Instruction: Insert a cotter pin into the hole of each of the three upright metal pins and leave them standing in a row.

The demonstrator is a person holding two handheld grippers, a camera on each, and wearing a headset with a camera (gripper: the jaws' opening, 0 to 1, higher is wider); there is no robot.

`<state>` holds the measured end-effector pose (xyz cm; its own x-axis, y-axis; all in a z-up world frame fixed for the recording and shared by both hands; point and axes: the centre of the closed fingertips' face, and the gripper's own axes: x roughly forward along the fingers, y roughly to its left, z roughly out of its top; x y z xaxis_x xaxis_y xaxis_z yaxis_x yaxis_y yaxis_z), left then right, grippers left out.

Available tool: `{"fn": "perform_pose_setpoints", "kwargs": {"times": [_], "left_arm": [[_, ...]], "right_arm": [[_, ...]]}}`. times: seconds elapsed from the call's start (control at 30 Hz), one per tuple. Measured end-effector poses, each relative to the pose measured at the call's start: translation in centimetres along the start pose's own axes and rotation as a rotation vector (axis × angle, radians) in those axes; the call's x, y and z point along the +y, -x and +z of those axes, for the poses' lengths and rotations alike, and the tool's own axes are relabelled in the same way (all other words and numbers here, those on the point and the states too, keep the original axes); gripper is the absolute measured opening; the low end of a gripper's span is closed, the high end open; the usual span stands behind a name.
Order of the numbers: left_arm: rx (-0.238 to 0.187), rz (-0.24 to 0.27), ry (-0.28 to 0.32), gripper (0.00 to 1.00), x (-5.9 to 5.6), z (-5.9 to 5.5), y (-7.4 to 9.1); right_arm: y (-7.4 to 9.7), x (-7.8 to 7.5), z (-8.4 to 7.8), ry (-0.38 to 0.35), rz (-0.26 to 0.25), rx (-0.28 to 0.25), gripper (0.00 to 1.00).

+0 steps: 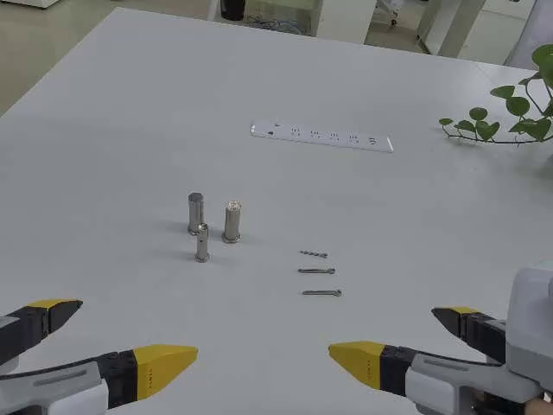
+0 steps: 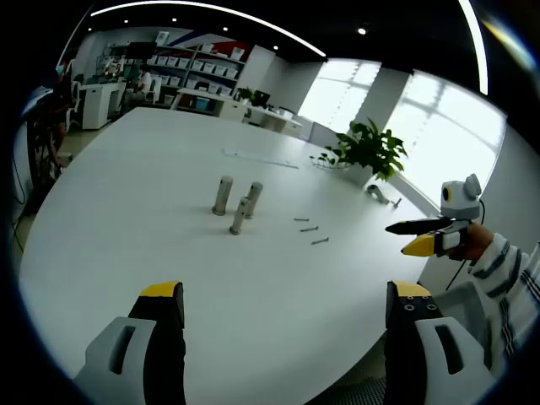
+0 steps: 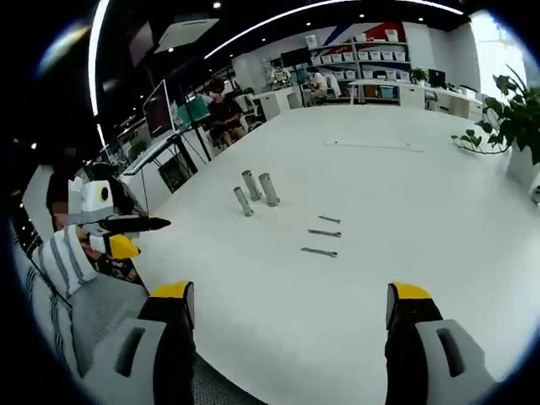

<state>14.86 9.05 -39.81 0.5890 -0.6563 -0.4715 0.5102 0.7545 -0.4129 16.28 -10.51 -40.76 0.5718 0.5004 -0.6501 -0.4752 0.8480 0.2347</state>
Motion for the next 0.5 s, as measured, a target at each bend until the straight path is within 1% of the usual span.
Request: {"fn": "perform_pose_setpoints", "kwargs": {"times": [0.07,0.13,0.17,0.27,0.3,0.4,0.5], "left_arm": [[-0.005,0.005,-0.011,0.95,0.0,0.1,0.0],[-0.014,0.026,-0.012,0.97,0.4,0.2,0.0],[-0.027,0.032,-0.023,0.97,0.6,0.3,0.1],[-0.042,0.045,-0.050,0.97,0.8,0.5,0.2],[-0.053,0.053,-0.062,0.97,0.9,0.7,0.3],[-0.069,0.071,-0.062,0.96,1.2,1.1,0.4],[-0.058,0.077,-0.047,0.96,1.4,1.0,0.4]], "right_arm": [[0.0,0.1,0.1,0.003,0.004,-0.001,0.92],[-0.1,0.3,0.1,0.006,0.007,-0.002,0.92],[0.0,0.3,0.2,0.008,0.008,-0.002,0.92],[0.1,0.5,0.4,0.015,0.010,-0.011,0.92],[0.2,0.5,0.6,0.017,0.010,-0.016,0.92],[0.2,0.6,0.9,0.022,0.011,-0.027,0.92],[0.3,0.6,1.3,0.021,0.011,-0.042,0.92]]}}
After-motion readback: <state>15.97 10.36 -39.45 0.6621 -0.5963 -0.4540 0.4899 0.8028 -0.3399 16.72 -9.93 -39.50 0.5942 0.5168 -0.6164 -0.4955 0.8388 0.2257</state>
